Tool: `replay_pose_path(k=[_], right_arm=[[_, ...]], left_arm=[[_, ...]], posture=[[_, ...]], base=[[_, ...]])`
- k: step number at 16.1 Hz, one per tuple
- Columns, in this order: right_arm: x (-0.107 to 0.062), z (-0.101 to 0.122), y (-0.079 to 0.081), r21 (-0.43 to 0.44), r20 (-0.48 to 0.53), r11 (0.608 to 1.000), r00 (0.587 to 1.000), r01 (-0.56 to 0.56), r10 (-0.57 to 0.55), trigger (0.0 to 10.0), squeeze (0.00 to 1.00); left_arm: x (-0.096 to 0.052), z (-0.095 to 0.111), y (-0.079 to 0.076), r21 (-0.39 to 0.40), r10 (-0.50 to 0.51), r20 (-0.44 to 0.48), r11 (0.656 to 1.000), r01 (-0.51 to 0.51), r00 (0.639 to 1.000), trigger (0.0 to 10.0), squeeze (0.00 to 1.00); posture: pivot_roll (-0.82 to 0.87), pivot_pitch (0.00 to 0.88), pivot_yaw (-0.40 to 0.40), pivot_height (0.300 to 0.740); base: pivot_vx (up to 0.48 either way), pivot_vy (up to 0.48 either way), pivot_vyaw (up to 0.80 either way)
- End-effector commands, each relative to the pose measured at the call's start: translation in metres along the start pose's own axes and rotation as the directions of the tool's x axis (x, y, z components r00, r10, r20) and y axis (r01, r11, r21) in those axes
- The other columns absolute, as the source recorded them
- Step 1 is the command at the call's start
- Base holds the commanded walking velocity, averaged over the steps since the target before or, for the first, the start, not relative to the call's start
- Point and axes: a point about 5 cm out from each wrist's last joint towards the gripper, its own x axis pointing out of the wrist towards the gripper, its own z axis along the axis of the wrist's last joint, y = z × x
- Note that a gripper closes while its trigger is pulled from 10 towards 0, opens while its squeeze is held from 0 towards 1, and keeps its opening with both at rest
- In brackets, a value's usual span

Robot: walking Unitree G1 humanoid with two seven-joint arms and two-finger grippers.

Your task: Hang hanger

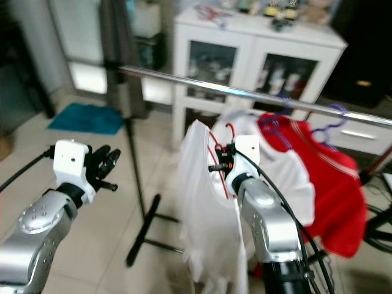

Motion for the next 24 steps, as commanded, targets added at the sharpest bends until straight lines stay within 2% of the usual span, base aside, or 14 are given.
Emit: replay_pose_path(k=[1, 5, 7, 9, 10, 17, 18, 20, 24], right_arm=[[-0.001, 0.013, -0.005, -0.027, 0.057, 0.999, 0.998, 0.020, -0.019, 10.0, 0.00], [-0.001, 0.025, -0.004, -0.034, 0.099, 0.999, 0.995, 0.035, -0.031, 10.0, 0.00], [0.000, 0.034, -0.006, -0.023, 0.126, 0.999, 0.991, 0.047, -0.044, 10.0, 0.00], [0.000, 0.037, -0.005, -0.021, 0.135, 0.999, 0.990, 0.048, -0.045, 10.0, 0.00], [0.001, 0.039, -0.005, -0.020, 0.142, 0.998, 0.989, 0.052, -0.049, 10.0, 0.00], [0.011, 0.046, -0.005, -0.023, 0.145, 0.998, 0.988, 0.056, -0.052, 10.0, 0.00], [0.022, 0.048, -0.006, -0.039, 0.115, 0.997, 0.992, 0.065, -0.060, 10.0, 0.00], [0.037, 0.051, -0.008, -0.055, 0.076, 0.995, 0.994, 0.082, -0.078, 10.0, 0.00], [0.051, 0.069, -0.014, -0.036, 0.102, 0.992, 0.988, 0.119, -0.115, 10.0, 0.00]], left_arm=[[0.002, 0.004, -0.008, 0.009, -0.039, 0.018, 0.999, 0.039, 0.999, 10.0, 0.00], [0.001, 0.003, -0.012, 0.006, -0.078, 0.013, 0.997, 0.077, 0.997, 10.0, 0.00], [-0.005, 0.003, -0.027, 0.020, -0.225, 0.011, 0.974, 0.225, 0.974, 10.0, 0.00], [-0.006, 0.003, -0.032, 0.022, -0.265, 0.017, 0.964, 0.265, 0.964, 10.0, 0.00], [-0.006, 0.004, -0.033, 0.046, -0.280, 0.019, 0.959, 0.278, 0.960, 10.0, 0.00], [-0.007, 0.010, -0.038, 0.035, -0.386, 0.038, 0.922, 0.385, 0.922, 10.0, 0.00], [-0.011, 0.015, -0.045, 0.022, -0.480, 0.053, 0.877, 0.479, 0.876, 10.0, 0.00], [-0.013, 0.018, -0.049, 0.024, -0.545, 0.062, 0.838, 0.545, 0.836, 10.0, 0.00], [-0.013, 0.020, -0.050, 0.035, -0.580, 0.058, 0.815, 0.579, 0.813, 10.0, 0.00]], posture=[[0.10, 0.000, -0.048, 0.740], [0.10, 0.000, -0.051, 0.740], [0.10, 0.000, -0.051, 0.740], [0.10, 0.000, -0.051, 0.740], [0.10, 0.000, -0.049, 0.740], [0.10, 0.000, -0.047, 0.740], [0.10, 0.000, -0.043, 0.740], [0.11, 0.000, -0.041, 0.740], [0.11, 0.000, -0.042, 0.740]], base=[[0.431, 0.000, 0.00], [0.425, 0.000, 0.00], [0.000, 0.000, 0.00], [0.000, 0.000, 0.00], [0.000, 0.000, 0.00], [0.000, 0.000, 0.00], [0.000, 0.000, 0.00], [0.000, 0.000, 0.00], [0.000, 0.000, 0.00]])
